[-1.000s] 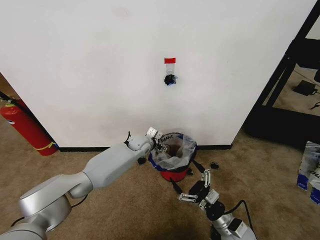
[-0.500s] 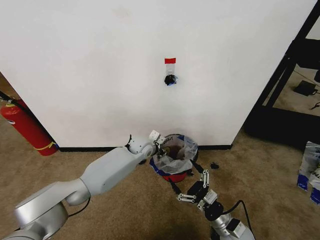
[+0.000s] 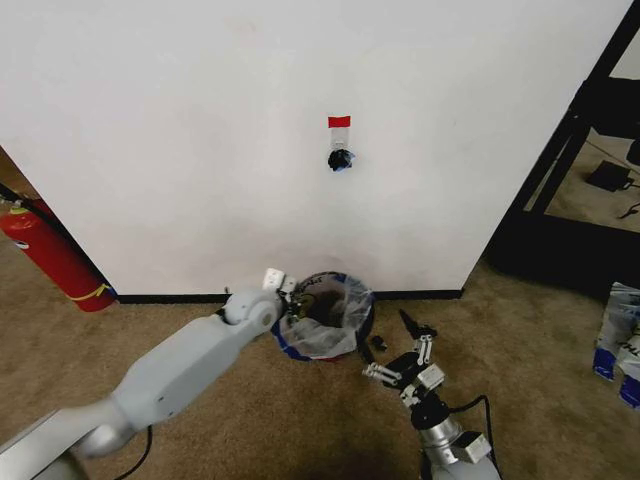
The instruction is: Pick up the garbage bag from the wall and place it over the trash bin.
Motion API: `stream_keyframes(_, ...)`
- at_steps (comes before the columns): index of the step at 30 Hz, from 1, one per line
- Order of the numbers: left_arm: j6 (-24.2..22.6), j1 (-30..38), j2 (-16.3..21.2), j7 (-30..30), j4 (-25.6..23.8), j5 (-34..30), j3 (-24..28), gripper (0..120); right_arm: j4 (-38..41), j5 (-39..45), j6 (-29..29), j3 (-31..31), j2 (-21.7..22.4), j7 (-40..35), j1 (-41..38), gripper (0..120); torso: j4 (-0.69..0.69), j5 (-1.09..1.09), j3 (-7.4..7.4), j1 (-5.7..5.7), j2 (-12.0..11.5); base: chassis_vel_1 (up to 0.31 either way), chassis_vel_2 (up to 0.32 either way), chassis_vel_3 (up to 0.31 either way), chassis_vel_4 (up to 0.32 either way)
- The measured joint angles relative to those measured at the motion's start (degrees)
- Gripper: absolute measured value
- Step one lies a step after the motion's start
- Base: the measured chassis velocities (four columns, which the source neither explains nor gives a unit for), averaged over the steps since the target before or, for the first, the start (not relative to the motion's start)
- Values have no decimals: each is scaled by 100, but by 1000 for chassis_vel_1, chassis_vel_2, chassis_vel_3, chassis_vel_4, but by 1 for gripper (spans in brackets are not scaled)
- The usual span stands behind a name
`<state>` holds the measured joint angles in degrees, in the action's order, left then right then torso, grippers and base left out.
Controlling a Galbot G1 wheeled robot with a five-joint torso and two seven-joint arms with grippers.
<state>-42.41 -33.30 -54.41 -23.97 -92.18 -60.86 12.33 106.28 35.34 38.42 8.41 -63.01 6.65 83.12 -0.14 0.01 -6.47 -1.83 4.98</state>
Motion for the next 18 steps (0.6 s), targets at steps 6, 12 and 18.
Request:
stream_keyframes(6, 5, -675, 474, 8, -1032, -167, -814, 0, 343, 3045, -979, -47, 290, 855, -101, 100, -4, -2, 1, 0, 0, 0, 0, 0, 0)
stream_keyframes(12, 6, -1414, 834, 127, -1854, -120, -1283, 0, -174, 4398, -2012, 40, 574, 2339, -401, 100, -4, -3, 0, 0, 0, 0, 0, 0, 0)
stream_keyframes(18, 15, -1813, 1067, 179, -2350, -22, -1629, 0, -586, 4739, -2523, -19, 537, 2247, -796, 100, -4, -2, 0, 0, 0, 0, 0, 0, 0)
